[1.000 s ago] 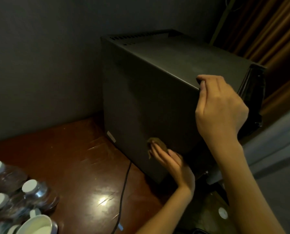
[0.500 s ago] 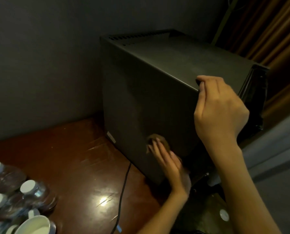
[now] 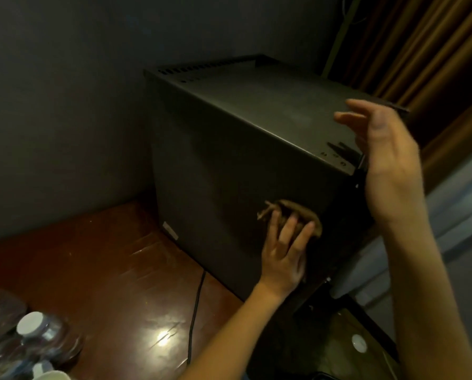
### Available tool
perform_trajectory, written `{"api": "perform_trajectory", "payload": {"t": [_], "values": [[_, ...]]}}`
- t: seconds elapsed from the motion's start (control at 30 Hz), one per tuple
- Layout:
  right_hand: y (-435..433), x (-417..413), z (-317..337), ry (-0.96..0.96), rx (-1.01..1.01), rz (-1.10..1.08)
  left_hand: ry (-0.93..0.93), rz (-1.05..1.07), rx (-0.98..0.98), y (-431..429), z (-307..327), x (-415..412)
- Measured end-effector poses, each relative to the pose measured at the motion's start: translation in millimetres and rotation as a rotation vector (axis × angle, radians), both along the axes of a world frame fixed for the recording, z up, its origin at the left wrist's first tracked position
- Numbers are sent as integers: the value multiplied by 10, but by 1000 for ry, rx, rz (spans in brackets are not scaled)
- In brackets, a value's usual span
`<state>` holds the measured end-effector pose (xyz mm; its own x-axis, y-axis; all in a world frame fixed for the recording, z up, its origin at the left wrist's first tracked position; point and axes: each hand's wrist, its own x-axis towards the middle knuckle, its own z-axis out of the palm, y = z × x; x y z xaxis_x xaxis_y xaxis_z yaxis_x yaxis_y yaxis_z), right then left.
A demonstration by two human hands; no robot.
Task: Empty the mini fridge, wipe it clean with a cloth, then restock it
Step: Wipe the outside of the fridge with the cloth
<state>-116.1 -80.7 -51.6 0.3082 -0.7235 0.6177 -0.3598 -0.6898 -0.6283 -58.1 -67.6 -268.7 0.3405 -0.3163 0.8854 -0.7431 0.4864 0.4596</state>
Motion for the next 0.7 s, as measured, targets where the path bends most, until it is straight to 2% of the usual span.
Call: {"api": "perform_trajectory", "payload": {"t": [0.07, 0.17, 0.23, 0.33, 0.4, 0.43, 0.47, 0.53, 0.63, 0.7], "values": [[23, 41, -20, 62, -22, -9, -107, 9, 32, 14, -41, 68], [24, 71, -5, 45, -18, -4, -205, 43, -96, -103, 527, 182], [26, 82, -7, 23, -1, 3, -204, 37, -180, -184, 891, 206], [34, 106, -13, 26, -10, -22, -6, 35, -163, -218, 782, 125], [33, 113, -32, 55, -33, -66, 262, 45, -1, -111, 387, -23], [28, 118, -42, 78, -48, -91, 355, 52, 89, -29, 189, -104], [27, 123, -51, 105, -61, -115, 370, 56, 165, 51, 24, -172], [27, 130, -65, 152, -85, -151, 208, 9, 191, 131, -49, -197], [32, 124, -54, 162, -97, -157, -142, -60, -61, -43, 475, 75], [32, 127, -43, 145, -83, -144, -254, -12, -214, -213, 871, 259]]}}
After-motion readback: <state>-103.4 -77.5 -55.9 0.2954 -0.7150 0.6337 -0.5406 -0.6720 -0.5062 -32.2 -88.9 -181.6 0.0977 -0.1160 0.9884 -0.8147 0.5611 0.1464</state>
